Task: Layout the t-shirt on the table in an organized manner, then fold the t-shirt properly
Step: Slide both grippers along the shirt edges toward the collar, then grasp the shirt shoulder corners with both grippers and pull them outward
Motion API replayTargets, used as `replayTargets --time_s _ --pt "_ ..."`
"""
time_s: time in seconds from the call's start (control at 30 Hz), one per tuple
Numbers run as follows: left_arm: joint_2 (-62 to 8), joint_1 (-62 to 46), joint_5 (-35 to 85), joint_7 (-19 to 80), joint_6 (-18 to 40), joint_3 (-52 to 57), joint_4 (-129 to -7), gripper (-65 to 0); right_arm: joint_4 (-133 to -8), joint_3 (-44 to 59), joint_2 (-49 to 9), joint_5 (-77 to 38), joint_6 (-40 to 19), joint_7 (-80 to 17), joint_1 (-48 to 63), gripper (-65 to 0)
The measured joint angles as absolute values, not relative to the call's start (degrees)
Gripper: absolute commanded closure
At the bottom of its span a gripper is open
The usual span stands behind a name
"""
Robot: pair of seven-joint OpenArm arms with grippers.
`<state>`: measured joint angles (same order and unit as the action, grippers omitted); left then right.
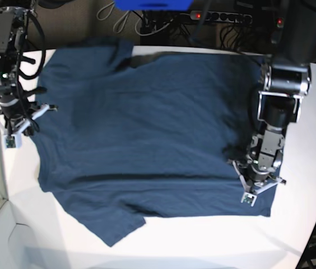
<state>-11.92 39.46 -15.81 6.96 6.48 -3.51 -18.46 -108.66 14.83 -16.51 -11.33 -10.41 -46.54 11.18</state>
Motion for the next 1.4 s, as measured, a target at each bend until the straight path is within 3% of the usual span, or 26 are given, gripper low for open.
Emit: replayTargets --time_s 0.27,0.47,0.73,0.87,1.03,1.4 --pt "-12.1 42.2 -15.6 7.7 7.3 -7.4 -17.7 0.0 -108.7 15.2 -16.4 -11.3 -10.4 -46.5 12.4 0.0" --pt "-10.9 40.3 -15.2 7.0 7.2 -7.4 -32.0 0.0 -107.7 10.5 -16.3 -11.6 -10.4 -46.6 9.9 0.0" --pt "-11.2 24.4 -15.2 27.6 7.7 -2.0 -58.0 0.0 -99.4 6.5 -15.8 -12.0 -10.4 -45.9 6.5 0.0" --pt "-11.5 15.5 -15.8 30.2 7.5 0.6 -67.5 0.0 -98.0 6.8 -15.1 -11.3 -10.4 -45.9 6.4 0.0" --pt "-12.8 7.5 -15.4 29.6 7.5 1.3 -69.5 0.0 -98.0 6.8 -15.1 -11.4 -10.4 -45.9 6.4 0.0" --pt "-14.0 5.4 -15.8 25.5 6.1 1.4 -67.3 0.0 -98.0 6.8 -15.0 -11.6 -10.4 -45.8 6.7 0.0"
